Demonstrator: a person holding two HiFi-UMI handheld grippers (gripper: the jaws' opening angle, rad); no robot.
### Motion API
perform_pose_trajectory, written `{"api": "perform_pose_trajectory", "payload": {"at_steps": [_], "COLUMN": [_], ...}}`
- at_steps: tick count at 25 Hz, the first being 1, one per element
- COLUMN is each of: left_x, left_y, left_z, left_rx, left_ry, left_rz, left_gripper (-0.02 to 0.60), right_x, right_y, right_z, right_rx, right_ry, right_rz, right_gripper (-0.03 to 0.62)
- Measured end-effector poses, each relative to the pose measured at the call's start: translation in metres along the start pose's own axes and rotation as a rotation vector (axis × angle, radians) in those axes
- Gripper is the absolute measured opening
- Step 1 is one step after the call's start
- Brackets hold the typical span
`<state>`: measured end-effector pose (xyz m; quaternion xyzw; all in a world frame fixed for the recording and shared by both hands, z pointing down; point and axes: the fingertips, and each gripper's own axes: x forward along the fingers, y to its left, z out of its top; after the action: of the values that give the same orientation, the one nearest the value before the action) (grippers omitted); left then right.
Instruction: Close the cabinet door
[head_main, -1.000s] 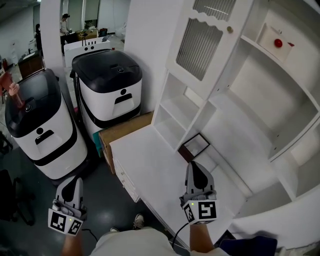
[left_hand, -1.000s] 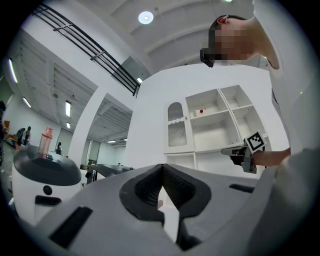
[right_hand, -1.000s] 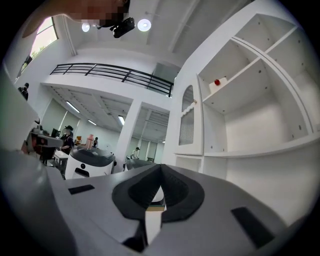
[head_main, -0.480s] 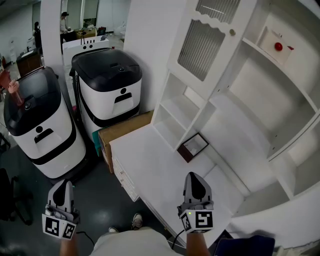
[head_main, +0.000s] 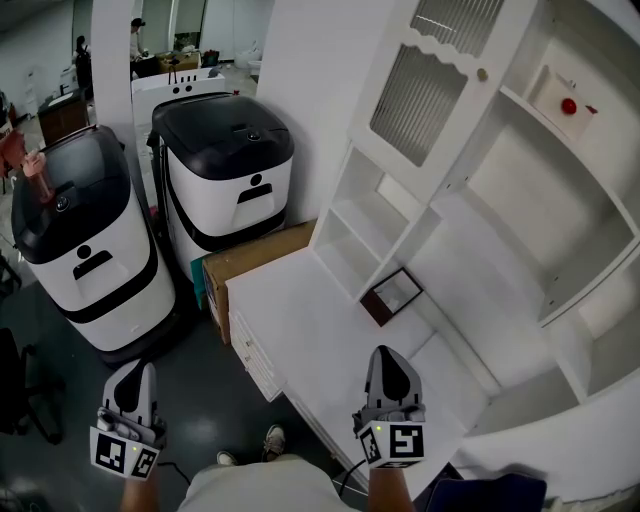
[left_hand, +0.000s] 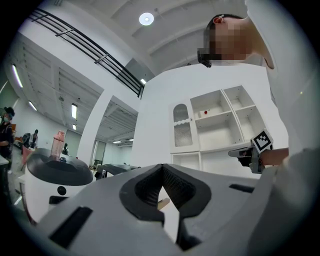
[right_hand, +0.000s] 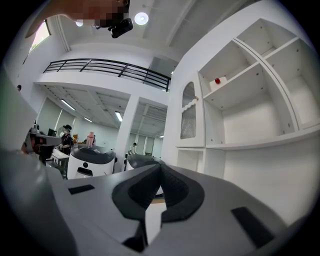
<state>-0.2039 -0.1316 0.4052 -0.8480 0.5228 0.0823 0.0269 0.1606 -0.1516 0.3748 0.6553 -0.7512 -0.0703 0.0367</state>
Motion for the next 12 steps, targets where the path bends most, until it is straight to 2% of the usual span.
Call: {"api": "perform_pose_trajectory", "payload": {"at_steps": [12], "left_x": [-0.004], "left_y": [-0.003], "left_z": [-0.006], "left_rx": [-0.006], "left_ry": [0.006], "left_rz": [-0.042], "left_gripper": [0.003], "right_x": [-0.017], "right_y": [0.007], "right_z": [-0.012], "right_rx": [0.015], "right_ry": [0.021], "right_rz": [-0.053], "right_gripper": [-0.002]}}
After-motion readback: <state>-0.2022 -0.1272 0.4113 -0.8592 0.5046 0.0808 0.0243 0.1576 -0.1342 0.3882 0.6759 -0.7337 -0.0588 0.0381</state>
